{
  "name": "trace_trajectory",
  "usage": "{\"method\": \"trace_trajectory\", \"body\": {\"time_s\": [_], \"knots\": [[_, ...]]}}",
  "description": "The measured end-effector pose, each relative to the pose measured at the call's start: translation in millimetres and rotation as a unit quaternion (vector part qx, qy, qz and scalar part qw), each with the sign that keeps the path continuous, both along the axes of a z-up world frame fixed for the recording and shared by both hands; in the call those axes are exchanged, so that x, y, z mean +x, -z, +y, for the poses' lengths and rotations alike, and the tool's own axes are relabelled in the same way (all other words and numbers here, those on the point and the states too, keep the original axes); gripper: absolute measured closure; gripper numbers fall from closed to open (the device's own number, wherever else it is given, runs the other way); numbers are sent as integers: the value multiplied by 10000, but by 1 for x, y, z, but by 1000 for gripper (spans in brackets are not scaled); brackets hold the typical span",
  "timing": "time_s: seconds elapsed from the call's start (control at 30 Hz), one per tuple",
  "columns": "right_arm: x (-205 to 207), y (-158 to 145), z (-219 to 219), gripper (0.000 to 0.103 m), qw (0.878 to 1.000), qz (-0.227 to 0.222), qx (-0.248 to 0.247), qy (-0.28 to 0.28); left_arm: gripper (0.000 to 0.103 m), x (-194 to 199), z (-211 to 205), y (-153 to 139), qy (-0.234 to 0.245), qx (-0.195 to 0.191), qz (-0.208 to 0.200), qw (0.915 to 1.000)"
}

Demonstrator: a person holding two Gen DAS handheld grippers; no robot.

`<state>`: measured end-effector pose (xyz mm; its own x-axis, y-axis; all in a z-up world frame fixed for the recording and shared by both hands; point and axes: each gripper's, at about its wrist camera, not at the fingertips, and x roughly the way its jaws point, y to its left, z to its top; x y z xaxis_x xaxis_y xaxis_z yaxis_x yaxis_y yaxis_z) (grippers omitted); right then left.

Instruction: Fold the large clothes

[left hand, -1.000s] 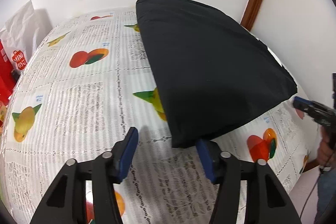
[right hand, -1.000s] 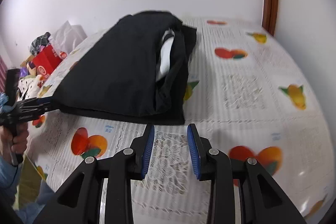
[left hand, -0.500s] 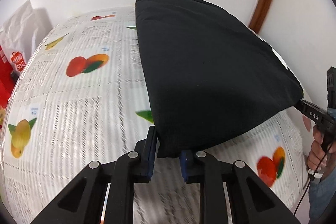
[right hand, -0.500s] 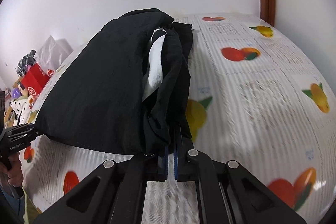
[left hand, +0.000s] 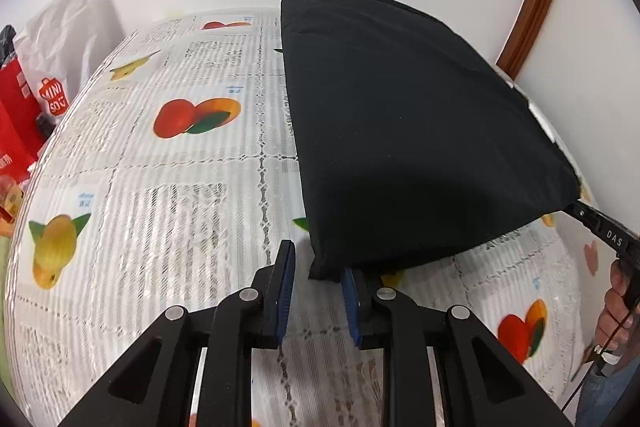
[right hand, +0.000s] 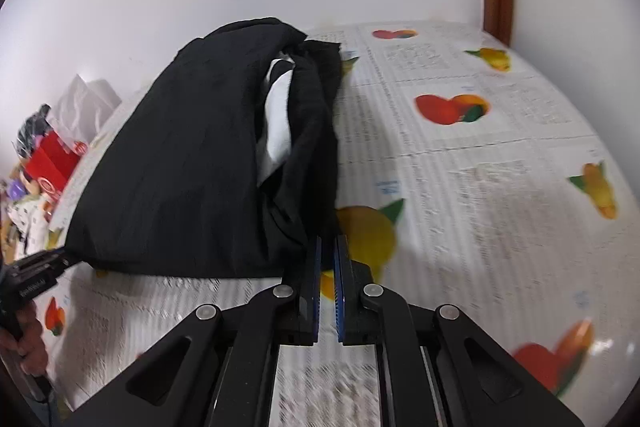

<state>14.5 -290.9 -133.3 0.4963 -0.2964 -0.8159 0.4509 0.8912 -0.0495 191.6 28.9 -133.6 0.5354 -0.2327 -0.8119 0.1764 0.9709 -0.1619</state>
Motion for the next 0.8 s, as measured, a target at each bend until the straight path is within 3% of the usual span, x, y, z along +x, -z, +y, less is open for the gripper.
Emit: {"method": "trace_trajectory", "body": {"time_s": [0.17,0.27,0.33,0.37,0.53,0.7,0.77,0.8], "knots": [[-16,-23,11,82,9998,8,-170,93,80,-16,6,-14,-138,-25,-84,9999],[-27,-43,28,74,9995,-153,-259,102,71,-31,9,-29,-217,-62,-264,9994],[-32,-57,43,56,9991,-239,-351,45,62,-45,12,-43,-240,-123,-406,9988],[-35,-63,49,54,9989,-291,-374,9,55,-49,12,-48,-240,-125,-447,9986],[-47,-90,77,53,9984,-476,-303,8,44,-78,12,-73,-327,-22,-747,9967],[-60,-109,109,53,9962,-460,-741,8,36,-106,12,-99,-450,106,-1025,9937],[-68,-114,119,49,9956,-432,-827,4,31,-118,12,-109,-481,180,-1161,9919],[-73,-116,124,37,9952,-427,-884,25,30,-125,11,-114,-501,205,-1239,9908]]}}
